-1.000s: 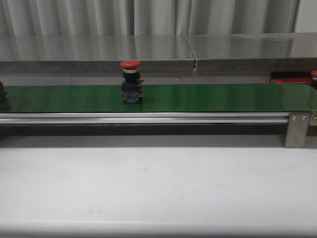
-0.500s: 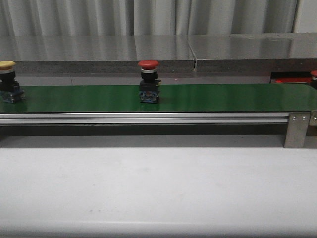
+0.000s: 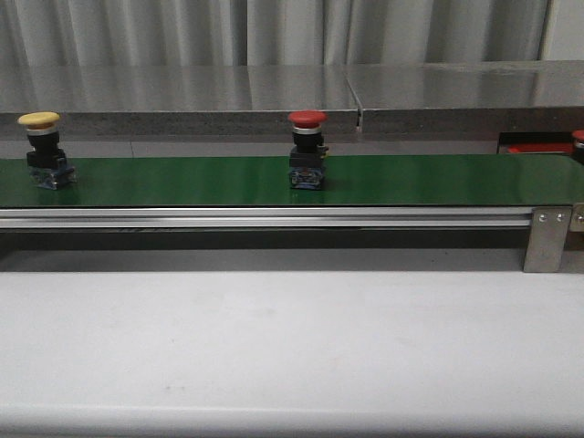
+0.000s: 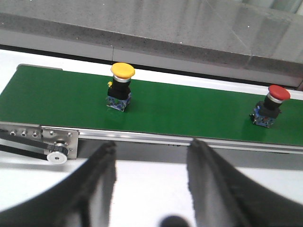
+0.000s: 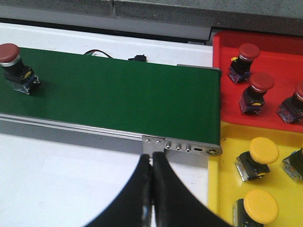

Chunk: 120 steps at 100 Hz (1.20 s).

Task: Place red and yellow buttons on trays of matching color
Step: 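Reach the right gripper to the red button at the belt's end and grasp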

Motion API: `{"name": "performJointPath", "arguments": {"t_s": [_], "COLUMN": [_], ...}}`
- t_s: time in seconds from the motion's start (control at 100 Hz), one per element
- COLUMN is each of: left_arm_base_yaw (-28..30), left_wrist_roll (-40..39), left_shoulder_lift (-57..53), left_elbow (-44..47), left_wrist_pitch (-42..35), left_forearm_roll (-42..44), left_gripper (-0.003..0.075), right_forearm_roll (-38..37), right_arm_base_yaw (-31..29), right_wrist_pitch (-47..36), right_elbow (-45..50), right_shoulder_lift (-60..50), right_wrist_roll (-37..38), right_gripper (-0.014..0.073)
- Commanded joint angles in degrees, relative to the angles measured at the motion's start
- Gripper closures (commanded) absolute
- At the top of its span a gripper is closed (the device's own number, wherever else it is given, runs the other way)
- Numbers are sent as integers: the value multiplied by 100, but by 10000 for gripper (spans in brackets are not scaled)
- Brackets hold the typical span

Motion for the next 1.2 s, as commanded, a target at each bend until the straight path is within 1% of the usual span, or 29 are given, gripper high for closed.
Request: {"name": "performJointPath", "arguments": {"t_s": [0.0, 0.06, 0.08, 0.17, 0.24, 0.31, 0.34, 0.36, 0.43, 0.45, 0.48, 0.53, 0.57, 0.65, 0.8, 0.94, 1.19], "left_arm_base_yaw": [-49, -49, -49, -49, -49, -49, -49, -49, -49, -49, -49, -49, -49, -49, -49, -49, -49], "left_wrist_roll": [1, 1, 1, 1, 1, 1, 1, 1, 1, 1, 1, 1, 1, 1, 1, 1, 1], "left_shoulder_lift": [-191, -237, -237, -237, -237, -237, -237, -237, -237, -237, -237, -237, -237, -237, -237, -237, -237], "left_elbow": [56, 124, 136, 136, 136, 136, 136, 136, 136, 136, 136, 136, 136, 136, 136, 136, 136], "left_wrist_pitch": [-470, -494, -519, -563, -563, -563, -563, -563, -563, -563, -563, -563, -563, -563, -563, -563, -563], "left_forearm_roll": [-196, -228, -245, -308, -320, -320, -320, -320, -320, -320, -320, -320, -320, -320, -320, -320, -320], "left_gripper": [592, 716, 741, 739, 739, 739, 739, 739, 739, 739, 739, 739, 739, 739, 739, 739, 739], "right_forearm_roll": [126, 210, 210, 210, 215, 215, 215, 215, 215, 222, 246, 354, 472, 633, 640, 653, 653], "right_arm_base_yaw": [-4, -4, -4, -4, -4, -4, -4, -4, -4, -4, -4, -4, -4, -4, -4, 54, 577], "right_wrist_pitch": [-363, -363, -363, -343, -266, -239, -239, -239, -250, -248, -248, -248, -268, -284, 31, 124, 222], "right_elbow": [-138, -138, -138, -138, -138, -138, -138, -138, -138, -138, -138, -138, -138, -190, -627, -1182, -2176], "right_shoulder_lift": [-37, -37, -25, -7, -7, -7, -7, -7, -7, -7, -7, -7, -7, 19, 433, 1176, 2784], "right_wrist_roll": [-74, -74, -74, -74, -74, -74, -74, -74, -74, -74, -69, -69, -69, -74, -74, -81, -222], "right_gripper": [661, 661, 661, 648, 587, 466, 387, 352, 160, 127, 56, -19, -58, -67, -61, -61, -61]}}
